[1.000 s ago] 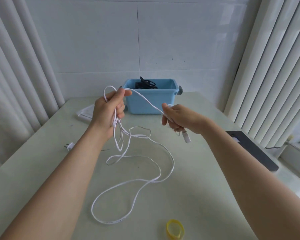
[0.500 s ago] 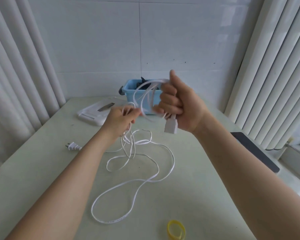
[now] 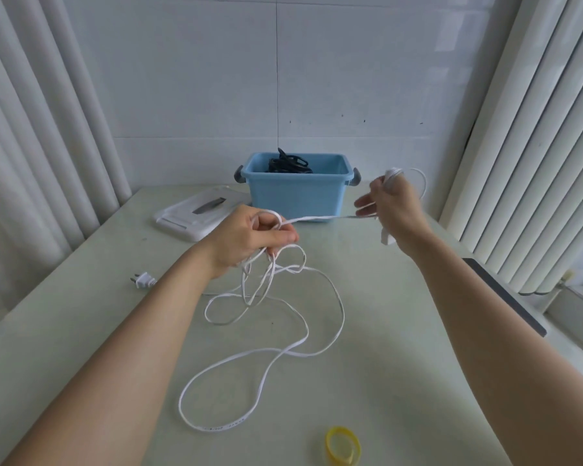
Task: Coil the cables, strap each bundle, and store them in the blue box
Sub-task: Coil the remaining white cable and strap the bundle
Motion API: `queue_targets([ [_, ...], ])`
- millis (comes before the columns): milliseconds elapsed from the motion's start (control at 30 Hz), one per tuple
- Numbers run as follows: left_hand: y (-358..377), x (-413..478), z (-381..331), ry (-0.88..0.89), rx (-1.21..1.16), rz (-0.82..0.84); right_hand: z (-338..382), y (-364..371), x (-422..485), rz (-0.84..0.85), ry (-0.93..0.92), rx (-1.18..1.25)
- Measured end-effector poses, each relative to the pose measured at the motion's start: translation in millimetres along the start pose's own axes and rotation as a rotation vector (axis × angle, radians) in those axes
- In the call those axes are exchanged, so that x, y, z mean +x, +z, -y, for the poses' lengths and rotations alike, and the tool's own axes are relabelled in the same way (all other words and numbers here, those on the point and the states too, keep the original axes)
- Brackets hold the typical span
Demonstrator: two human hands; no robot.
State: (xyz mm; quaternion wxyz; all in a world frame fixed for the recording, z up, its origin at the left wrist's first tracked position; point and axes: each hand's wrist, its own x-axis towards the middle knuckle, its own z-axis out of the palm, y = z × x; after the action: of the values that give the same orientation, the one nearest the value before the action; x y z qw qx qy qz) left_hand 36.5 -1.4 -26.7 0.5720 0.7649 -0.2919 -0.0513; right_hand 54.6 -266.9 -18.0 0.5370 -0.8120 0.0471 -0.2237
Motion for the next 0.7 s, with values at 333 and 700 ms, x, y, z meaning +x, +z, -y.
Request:
queue_targets([
  [333, -11, 9, 0, 0.032, -0.381, -0.359, 28, 19, -39, 0.778, 0.077, -0.074],
  [700, -8, 6, 11, 0.015, -0.06, -0.42, 71, 10, -56, 1.023, -0.005, 0.292],
])
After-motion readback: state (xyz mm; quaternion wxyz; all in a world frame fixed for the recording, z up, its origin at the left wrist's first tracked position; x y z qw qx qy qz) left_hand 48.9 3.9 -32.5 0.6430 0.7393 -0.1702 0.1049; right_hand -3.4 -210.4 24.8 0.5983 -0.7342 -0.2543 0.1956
